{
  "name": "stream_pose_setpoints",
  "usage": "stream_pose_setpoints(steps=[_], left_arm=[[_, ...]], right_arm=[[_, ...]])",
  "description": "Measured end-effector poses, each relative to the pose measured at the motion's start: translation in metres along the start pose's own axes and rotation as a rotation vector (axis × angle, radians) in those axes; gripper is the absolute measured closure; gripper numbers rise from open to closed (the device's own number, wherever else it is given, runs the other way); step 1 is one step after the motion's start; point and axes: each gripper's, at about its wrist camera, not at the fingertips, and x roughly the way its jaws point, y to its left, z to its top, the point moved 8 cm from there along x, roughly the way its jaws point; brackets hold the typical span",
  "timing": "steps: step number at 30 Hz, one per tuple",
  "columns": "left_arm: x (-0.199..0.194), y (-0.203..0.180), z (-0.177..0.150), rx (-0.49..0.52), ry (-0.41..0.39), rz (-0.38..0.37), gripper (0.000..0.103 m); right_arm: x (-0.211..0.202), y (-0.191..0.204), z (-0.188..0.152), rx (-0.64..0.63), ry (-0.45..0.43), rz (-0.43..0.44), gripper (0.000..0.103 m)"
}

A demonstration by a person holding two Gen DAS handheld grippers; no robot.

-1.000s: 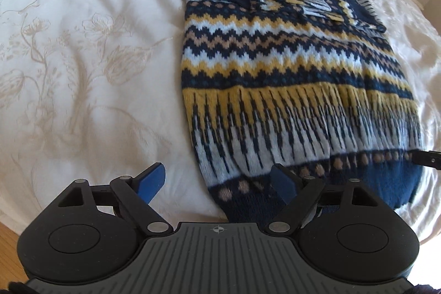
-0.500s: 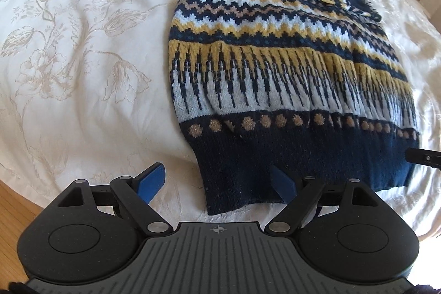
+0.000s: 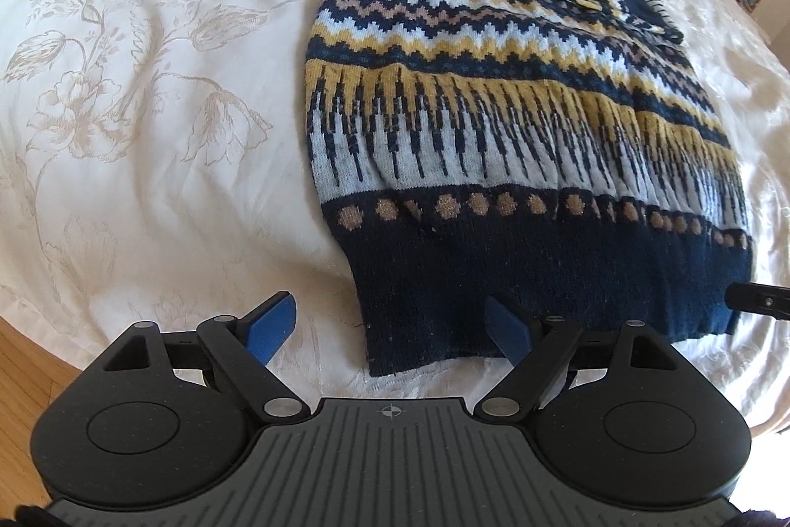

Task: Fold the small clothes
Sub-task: 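Move both tools toward the sweater hem, then grasp the navy hem with both grippers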

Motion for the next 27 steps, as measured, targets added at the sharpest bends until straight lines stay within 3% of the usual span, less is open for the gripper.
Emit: stream_pose_setpoints(steps=[12, 21, 22, 26, 27], left_arm=[[0.026, -0.01, 0.015, 0.049, 0.003, -0.022, 0.02], [0.035, -0.007, 0.013, 0.024, 0.007, -0.056, 0.021], [0.035, -0.006, 0.012, 0.018, 0.008, -0.059, 0.022], [0.034, -0.003, 0.011, -0.022, 0.022, -0.092, 0.031], [0.034, -0.002, 0.01, -0.035, 0.026, -0.103, 0.032]], right_arm=[[0.012, 0.003, 0.001, -0.001, -0.001, -0.001, 0.004], [0.015, 0.004, 0.002, 0.03, -0.006, 0.037, 0.003], [0.015, 0.005, 0.003, 0.036, -0.004, 0.05, 0.005], [0.016, 0.008, 0.005, 0.053, 0.008, 0.065, 0.036], [0.016, 0.009, 0.005, 0.06, 0.012, 0.072, 0.04]])
